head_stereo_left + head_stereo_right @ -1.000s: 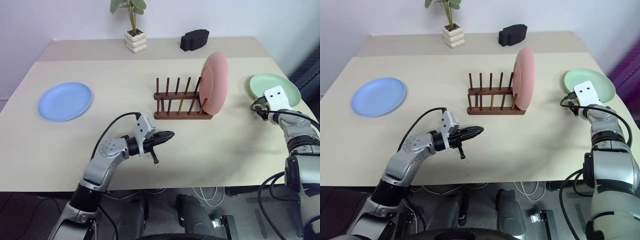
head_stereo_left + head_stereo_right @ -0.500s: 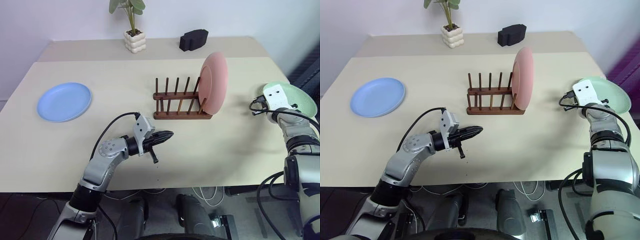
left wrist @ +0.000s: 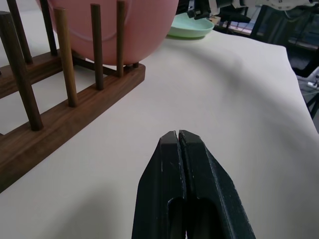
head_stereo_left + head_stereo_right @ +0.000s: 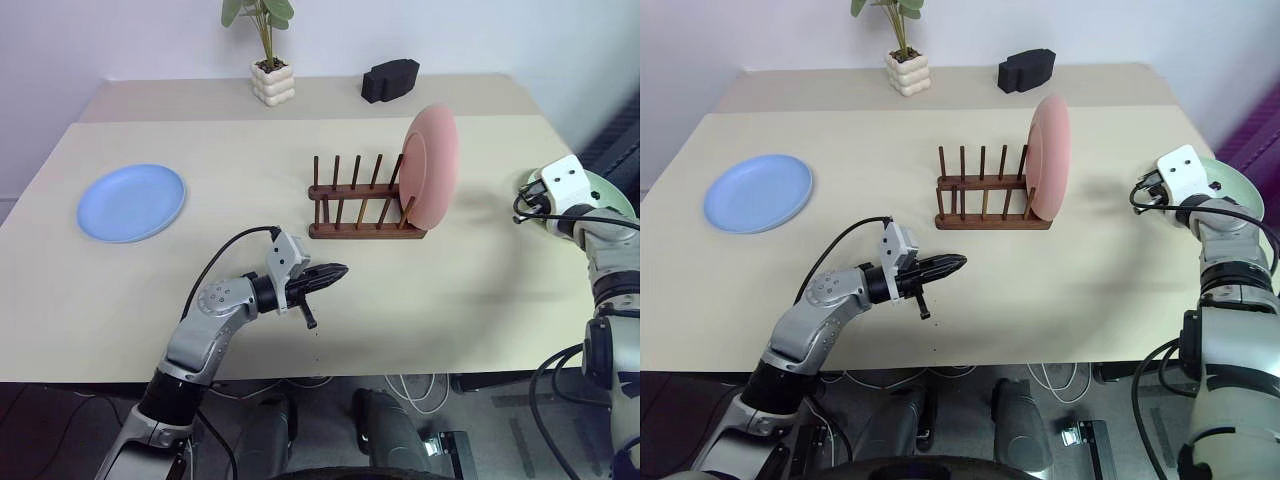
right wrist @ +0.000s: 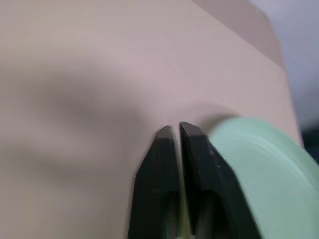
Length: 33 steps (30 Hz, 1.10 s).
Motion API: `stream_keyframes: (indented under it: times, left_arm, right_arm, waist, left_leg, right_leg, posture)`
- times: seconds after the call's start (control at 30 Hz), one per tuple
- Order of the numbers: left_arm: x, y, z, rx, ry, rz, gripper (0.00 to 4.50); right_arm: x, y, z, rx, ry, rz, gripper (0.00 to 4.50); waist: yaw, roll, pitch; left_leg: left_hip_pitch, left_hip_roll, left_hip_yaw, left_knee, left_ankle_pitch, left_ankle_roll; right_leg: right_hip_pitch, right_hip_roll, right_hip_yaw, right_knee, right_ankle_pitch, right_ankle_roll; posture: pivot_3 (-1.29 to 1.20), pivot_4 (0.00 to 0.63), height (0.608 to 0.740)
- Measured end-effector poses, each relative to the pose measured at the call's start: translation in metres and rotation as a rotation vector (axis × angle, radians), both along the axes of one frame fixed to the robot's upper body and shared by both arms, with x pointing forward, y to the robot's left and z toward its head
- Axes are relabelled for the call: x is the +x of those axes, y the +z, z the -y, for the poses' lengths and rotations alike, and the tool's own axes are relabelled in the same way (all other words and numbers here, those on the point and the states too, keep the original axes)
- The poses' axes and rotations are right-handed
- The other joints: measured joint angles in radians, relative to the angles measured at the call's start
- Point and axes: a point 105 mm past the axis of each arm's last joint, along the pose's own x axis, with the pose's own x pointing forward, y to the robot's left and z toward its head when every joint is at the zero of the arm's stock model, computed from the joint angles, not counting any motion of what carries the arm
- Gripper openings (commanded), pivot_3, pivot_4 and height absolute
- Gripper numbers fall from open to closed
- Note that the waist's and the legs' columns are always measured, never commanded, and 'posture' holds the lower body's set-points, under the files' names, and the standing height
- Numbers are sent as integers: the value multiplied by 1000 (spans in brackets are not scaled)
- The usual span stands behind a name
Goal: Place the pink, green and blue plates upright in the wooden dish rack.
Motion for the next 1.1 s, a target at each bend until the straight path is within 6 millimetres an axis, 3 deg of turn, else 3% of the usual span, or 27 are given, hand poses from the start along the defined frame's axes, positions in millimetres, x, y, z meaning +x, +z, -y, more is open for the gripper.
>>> stream_keyframes:
  times: [0.2, 0.43, 0.57, 0.73, 0.77, 1.1]
  left_arm:
    - [0, 1, 2, -7, -9, 3, 0]
    - [0, 1, 2, -6, -6, 3, 0]
    - [1, 1, 2, -7, 0, 4, 0]
    - [2, 1, 1, -5, 10, 4, 0]
    - [2, 1, 1, -5, 11, 4, 0]
    - [1, 1, 1, -5, 12, 4, 0]
  right_arm:
    - [-5, -12, 14, 16, -98, -60, 4216]
    - [-7, -26, 14, 24, -120, -144, 4216]
    - [-9, -33, 15, 45, -149, -179, 2958]
    - [-10, -36, 19, 42, -179, -190, 326]
    - [-10, -35, 19, 40, -180, -188, 34]
    - [-6, -26, 17, -19, -160, -117, 34]
  waist:
    - [-2, 0, 0]
    - [-1, 0, 0]
    - [-1, 0, 0]
    - [0, 0, 0]
    - [0, 0, 0]
    - [-1, 0, 0]
  left_leg:
    - [0, 0, 0, 0, 0, 0]
    - [0, 0, 0, 0, 0, 0]
    - [0, 0, 0, 0, 0, 0]
    - [0, 0, 0, 0, 0, 0]
    - [0, 0, 0, 0, 0, 0]
    - [0, 0, 1, 0, 0, 0]
  right_leg:
    - [0, 0, 0, 0, 0, 0]
    - [0, 0, 0, 0, 0, 0]
    - [0, 0, 0, 0, 0, 0]
    - [0, 0, 0, 0, 0, 0]
    - [0, 0, 0, 0, 0, 0]
    - [0, 0, 0, 0, 1, 1]
  posture:
    - [0, 150, 731]
    - [0, 150, 731]
    - [0, 150, 731]
    - [0, 150, 731]
    - [0, 150, 731]
    - [0, 150, 731]
